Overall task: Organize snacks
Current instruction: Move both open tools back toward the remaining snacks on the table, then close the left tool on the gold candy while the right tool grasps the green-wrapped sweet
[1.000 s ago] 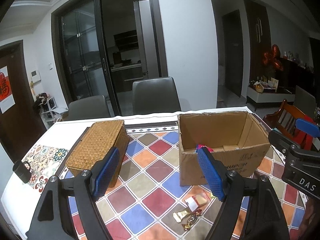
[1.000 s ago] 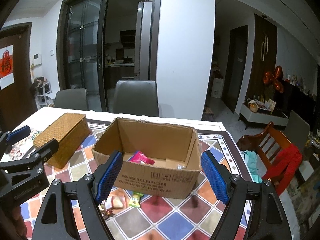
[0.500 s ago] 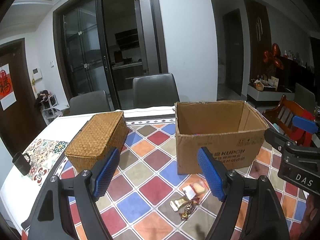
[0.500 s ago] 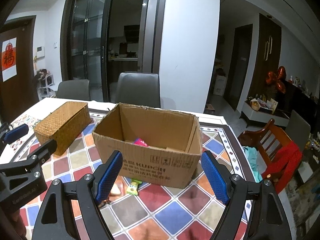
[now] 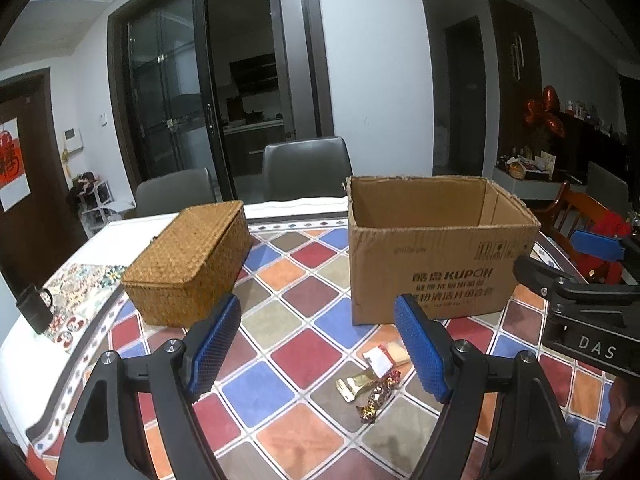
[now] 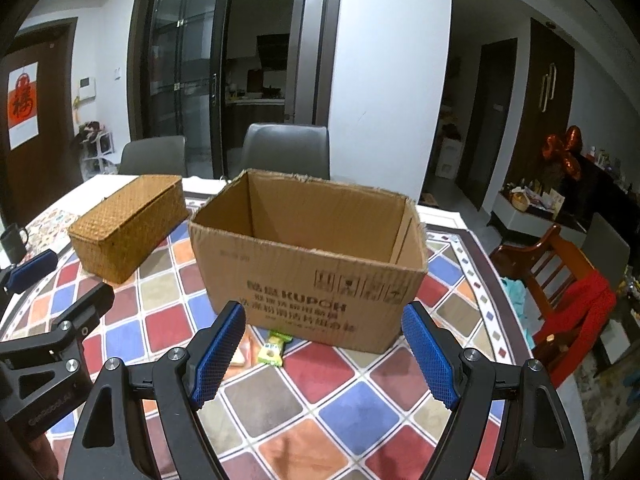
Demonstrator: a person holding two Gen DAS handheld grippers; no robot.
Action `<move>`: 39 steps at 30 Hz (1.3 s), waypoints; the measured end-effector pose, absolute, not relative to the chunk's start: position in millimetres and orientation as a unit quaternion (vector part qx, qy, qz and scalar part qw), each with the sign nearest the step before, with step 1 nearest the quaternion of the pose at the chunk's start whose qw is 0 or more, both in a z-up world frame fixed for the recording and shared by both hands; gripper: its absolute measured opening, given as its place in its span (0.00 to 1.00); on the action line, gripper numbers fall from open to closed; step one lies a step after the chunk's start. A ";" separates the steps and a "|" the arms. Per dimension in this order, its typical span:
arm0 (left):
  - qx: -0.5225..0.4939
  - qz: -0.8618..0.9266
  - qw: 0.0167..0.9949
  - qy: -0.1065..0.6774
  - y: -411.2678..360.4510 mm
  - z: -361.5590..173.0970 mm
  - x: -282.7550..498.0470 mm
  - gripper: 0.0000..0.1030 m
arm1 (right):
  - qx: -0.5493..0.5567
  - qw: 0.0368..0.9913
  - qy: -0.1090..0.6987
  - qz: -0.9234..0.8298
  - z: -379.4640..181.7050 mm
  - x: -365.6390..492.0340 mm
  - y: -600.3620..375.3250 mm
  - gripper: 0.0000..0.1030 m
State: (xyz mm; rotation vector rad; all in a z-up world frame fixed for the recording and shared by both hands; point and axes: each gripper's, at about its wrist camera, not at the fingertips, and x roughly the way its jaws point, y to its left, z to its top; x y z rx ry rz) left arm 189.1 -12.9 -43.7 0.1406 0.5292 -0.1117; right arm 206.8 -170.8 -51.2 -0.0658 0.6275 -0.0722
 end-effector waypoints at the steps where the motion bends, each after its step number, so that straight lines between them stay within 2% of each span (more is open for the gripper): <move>1: 0.068 -0.055 0.961 0.263 -12.9 -47.9 188.4 0.75 | -0.032 0.949 0.312 -0.032 -54.7 208.0 -170.3 0.79; 31: 0.078 -0.103 0.924 0.361 -44.6 -152.9 195.8 0.48 | -0.055 0.917 0.395 0.018 -143.7 249.9 -163.3 0.79; 39: 0.087 -0.108 0.907 0.399 -52.9 -170.9 208.0 0.35 | -0.060 0.910 0.408 0.033 -156.2 264.6 -158.7 0.79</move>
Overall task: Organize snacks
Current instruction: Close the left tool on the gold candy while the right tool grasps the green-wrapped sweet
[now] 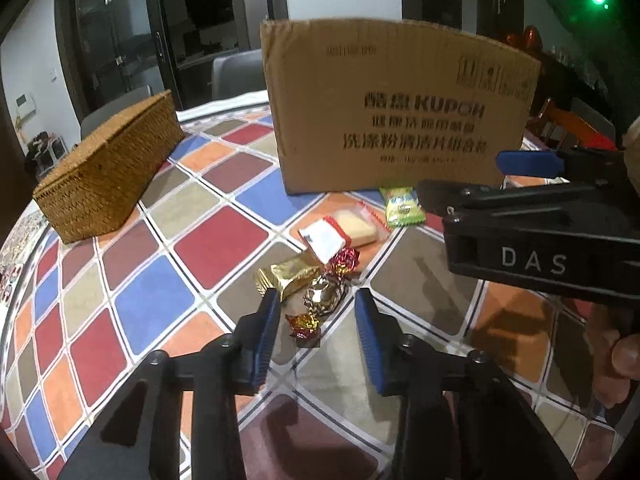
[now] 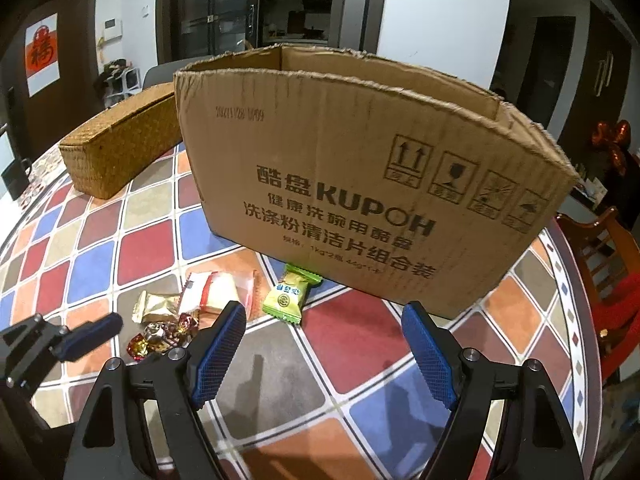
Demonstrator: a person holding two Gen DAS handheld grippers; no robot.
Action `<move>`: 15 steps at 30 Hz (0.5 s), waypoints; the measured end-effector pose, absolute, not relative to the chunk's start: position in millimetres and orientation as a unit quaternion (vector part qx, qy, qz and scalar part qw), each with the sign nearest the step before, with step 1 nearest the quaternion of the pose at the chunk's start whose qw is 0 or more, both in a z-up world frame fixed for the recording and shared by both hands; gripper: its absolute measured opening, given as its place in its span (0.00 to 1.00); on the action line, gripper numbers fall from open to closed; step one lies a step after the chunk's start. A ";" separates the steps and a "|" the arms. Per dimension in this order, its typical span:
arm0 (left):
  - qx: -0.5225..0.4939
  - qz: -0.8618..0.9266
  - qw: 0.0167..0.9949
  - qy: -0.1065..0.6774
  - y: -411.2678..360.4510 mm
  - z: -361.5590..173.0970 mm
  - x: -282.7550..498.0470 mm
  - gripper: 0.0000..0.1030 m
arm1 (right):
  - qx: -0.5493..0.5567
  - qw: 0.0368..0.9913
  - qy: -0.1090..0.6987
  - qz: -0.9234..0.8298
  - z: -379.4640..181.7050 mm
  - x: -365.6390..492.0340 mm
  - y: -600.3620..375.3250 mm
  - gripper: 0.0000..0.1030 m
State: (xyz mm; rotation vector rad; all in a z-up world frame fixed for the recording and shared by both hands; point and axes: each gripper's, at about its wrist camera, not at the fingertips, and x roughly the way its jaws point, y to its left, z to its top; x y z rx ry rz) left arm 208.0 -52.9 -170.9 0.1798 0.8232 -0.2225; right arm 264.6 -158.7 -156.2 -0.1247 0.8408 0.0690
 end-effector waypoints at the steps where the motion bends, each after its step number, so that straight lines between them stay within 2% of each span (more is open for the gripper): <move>1: 0.086 -0.106 0.906 0.402 -52.3 -172.0 209.4 0.34 | -0.061 0.909 0.410 0.035 -158.1 266.8 -157.9 0.79; 6: 0.085 -0.103 0.901 0.413 -53.3 -176.1 217.1 0.31 | -0.055 0.902 0.427 0.032 -167.8 278.4 -155.7 0.78; 15: 0.082 -0.106 0.893 0.429 -57.3 -181.0 223.0 0.22 | -0.029 0.890 0.455 0.028 -186.2 304.9 -151.9 0.68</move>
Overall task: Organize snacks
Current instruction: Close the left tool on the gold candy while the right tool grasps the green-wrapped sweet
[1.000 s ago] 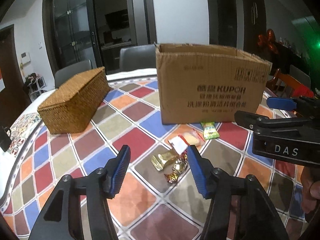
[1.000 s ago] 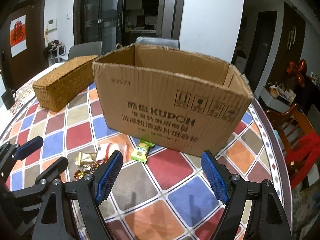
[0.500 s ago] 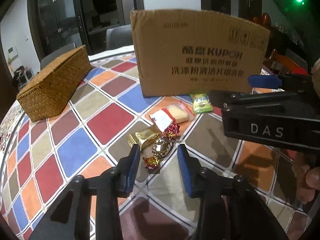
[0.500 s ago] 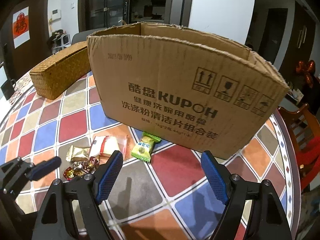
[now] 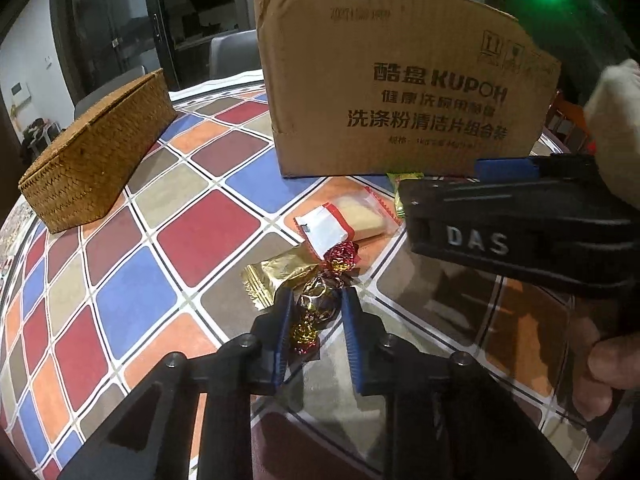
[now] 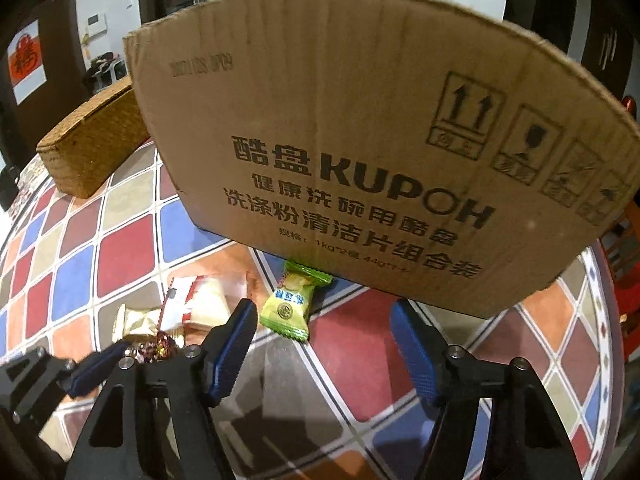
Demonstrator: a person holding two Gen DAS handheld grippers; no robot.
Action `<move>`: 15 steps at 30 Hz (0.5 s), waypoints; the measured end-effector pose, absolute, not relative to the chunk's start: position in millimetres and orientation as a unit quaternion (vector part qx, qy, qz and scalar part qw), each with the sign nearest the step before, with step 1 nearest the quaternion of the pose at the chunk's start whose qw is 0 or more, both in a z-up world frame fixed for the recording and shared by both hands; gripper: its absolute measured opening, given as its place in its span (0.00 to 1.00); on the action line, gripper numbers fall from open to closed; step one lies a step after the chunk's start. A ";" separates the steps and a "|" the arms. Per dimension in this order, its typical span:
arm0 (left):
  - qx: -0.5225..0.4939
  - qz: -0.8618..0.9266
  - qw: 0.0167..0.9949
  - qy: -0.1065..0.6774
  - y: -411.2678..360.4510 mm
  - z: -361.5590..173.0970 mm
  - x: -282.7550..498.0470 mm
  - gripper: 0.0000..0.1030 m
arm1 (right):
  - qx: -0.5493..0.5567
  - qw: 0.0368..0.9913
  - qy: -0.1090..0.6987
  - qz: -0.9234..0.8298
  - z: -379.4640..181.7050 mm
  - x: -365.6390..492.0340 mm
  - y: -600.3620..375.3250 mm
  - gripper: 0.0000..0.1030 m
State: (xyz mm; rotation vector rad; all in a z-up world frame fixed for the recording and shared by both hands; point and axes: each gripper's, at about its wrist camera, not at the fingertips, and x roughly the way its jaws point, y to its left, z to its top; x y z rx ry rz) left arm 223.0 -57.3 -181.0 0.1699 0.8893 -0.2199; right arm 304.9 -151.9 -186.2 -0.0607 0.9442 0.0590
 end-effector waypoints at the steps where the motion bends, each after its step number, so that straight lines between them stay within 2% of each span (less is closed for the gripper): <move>1: 0.080 -0.106 0.893 0.430 -56.8 -181.0 223.8 0.22 | -0.026 0.889 0.456 0.028 -187.5 308.1 -150.7 0.68; 7: 0.068 -0.103 0.894 0.431 -50.8 -180.3 225.3 0.22 | -0.020 0.885 0.464 0.035 -195.9 325.2 -142.4 0.56; 14: 0.062 -0.103 0.894 0.432 -47.5 -179.5 226.1 0.21 | -0.019 0.881 0.470 0.044 -204.8 330.2 -135.4 0.27; 15: 0.062 -0.103 0.894 0.433 -47.4 -179.4 226.0 0.21 | -0.020 0.881 0.470 0.046 -205.3 328.7 -133.9 0.26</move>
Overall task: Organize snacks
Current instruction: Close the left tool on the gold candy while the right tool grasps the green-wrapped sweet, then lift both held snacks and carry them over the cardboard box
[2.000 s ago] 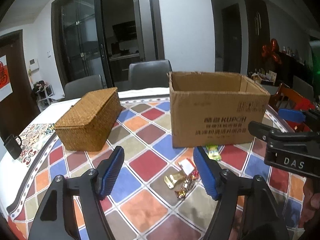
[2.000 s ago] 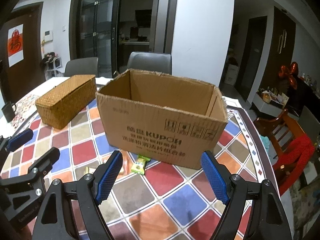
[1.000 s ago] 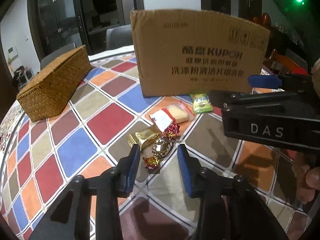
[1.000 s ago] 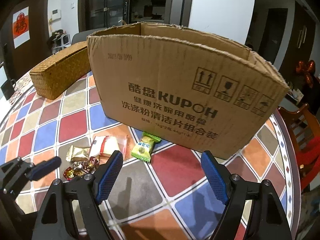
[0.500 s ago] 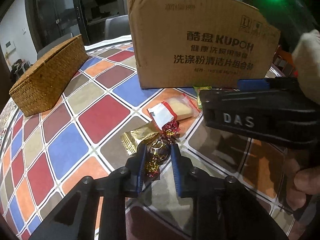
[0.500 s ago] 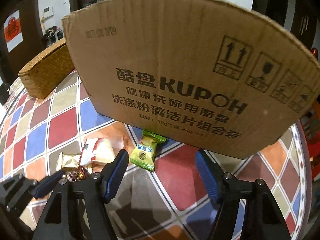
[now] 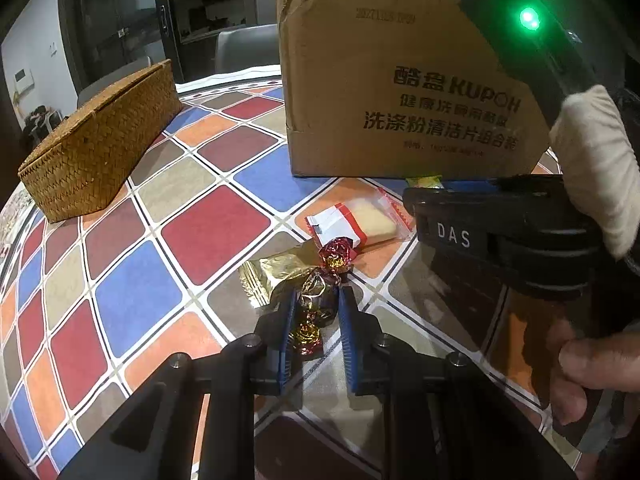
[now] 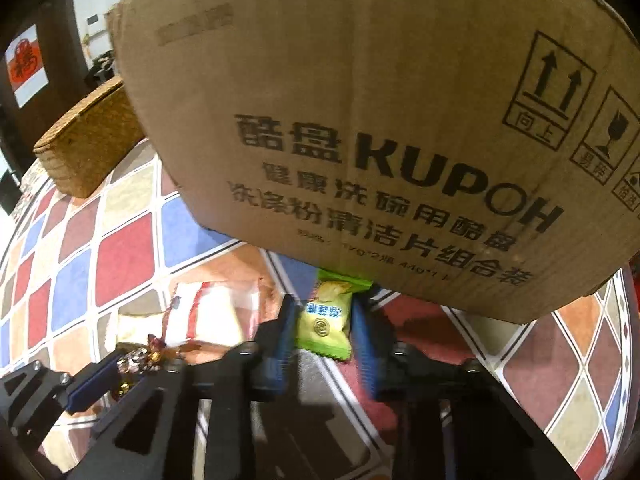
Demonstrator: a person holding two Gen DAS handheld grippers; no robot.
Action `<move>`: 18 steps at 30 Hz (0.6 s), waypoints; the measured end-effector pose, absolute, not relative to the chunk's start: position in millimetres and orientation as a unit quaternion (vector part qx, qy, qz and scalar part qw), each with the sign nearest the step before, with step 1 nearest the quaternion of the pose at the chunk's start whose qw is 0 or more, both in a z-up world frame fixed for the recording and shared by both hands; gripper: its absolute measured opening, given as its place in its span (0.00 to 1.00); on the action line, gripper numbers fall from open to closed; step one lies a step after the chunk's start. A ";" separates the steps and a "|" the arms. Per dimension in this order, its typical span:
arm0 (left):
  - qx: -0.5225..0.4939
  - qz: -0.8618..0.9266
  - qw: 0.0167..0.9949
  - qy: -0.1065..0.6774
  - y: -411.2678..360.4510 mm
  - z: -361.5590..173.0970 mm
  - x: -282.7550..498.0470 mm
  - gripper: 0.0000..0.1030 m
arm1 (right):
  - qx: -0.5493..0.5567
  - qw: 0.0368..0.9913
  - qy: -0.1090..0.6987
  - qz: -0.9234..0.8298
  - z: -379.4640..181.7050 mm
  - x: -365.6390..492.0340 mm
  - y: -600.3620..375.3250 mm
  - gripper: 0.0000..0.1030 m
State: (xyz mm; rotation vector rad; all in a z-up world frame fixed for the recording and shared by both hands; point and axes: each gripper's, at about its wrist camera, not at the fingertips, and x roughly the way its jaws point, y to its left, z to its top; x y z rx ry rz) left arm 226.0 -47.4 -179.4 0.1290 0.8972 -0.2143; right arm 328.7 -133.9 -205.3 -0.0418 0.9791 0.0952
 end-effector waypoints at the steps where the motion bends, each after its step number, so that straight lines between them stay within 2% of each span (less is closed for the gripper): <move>1: 0.062 -0.104 0.893 0.433 -47.5 -179.3 225.9 0.21 | -0.020 0.881 0.470 0.048 -205.3 327.6 -133.3 0.26; 18: 0.074 -0.104 0.899 0.420 -52.1 -163.1 213.3 0.20 | -0.005 0.889 0.458 0.032 -178.8 273.9 -153.4 0.25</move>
